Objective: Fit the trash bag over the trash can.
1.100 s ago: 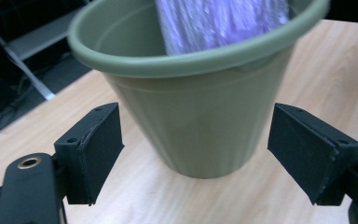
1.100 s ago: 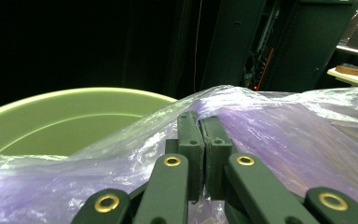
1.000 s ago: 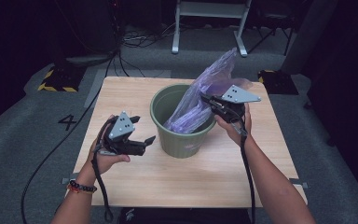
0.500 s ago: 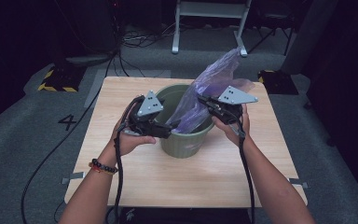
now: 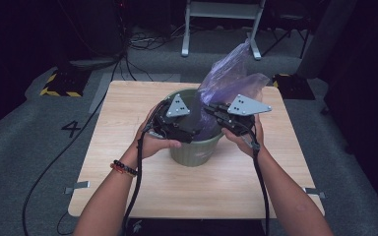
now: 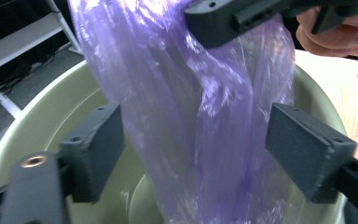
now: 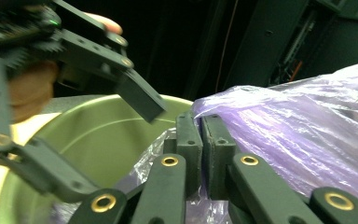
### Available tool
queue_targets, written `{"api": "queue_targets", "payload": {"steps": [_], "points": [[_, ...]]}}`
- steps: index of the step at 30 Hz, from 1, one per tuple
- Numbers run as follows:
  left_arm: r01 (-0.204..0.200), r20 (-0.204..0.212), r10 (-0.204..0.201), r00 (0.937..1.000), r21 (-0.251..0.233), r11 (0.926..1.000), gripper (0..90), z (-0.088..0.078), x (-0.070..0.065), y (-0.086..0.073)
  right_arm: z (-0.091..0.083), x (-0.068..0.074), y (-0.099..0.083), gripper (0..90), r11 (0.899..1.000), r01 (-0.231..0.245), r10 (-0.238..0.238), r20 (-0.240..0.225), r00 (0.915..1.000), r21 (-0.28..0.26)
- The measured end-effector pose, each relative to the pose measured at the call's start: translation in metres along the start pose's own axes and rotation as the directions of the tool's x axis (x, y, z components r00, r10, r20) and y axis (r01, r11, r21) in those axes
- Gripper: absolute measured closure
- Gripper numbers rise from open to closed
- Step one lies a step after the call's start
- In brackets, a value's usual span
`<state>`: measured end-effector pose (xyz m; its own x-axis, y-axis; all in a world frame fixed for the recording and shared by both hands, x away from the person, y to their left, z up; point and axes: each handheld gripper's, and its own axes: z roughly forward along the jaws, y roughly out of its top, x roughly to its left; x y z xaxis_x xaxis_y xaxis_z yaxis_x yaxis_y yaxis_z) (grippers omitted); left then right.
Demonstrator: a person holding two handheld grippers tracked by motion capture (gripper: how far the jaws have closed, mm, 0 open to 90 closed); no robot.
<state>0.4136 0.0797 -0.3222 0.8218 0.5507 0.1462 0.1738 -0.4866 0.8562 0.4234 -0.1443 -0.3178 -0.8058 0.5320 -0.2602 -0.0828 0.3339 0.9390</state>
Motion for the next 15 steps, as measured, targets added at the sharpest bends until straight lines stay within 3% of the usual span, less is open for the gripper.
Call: {"api": "queue_targets", "payload": {"steps": [5, 9, 15], "points": [[-0.004, 0.025, 0.004, 0.9997, -0.001, 1.0, 33.3, 0.005, 0.004, -0.001, -0.001, 0.007, 0.004, 85.6, 1.0, 0.012, -0.013, -0.042, 0.999, -0.013], [-0.046, -0.012, 0.046, 0.9988, 0.007, 0.9989, 44.7, 0.008, 0.003, -0.001, 0.0, 0.012, 0.007, 85.3, 1.0, 0.019, -0.021, -0.066, 0.9976, -0.018], [-0.084, -0.025, 0.084, 0.9961, 0.008, 0.9964, 78.6, 0.011, 0.007, -0.003, 0.004, 0.016, 0.007, 83.4, 0.999, 0.035, -0.035, -0.075, 0.9966, -0.009]]}}
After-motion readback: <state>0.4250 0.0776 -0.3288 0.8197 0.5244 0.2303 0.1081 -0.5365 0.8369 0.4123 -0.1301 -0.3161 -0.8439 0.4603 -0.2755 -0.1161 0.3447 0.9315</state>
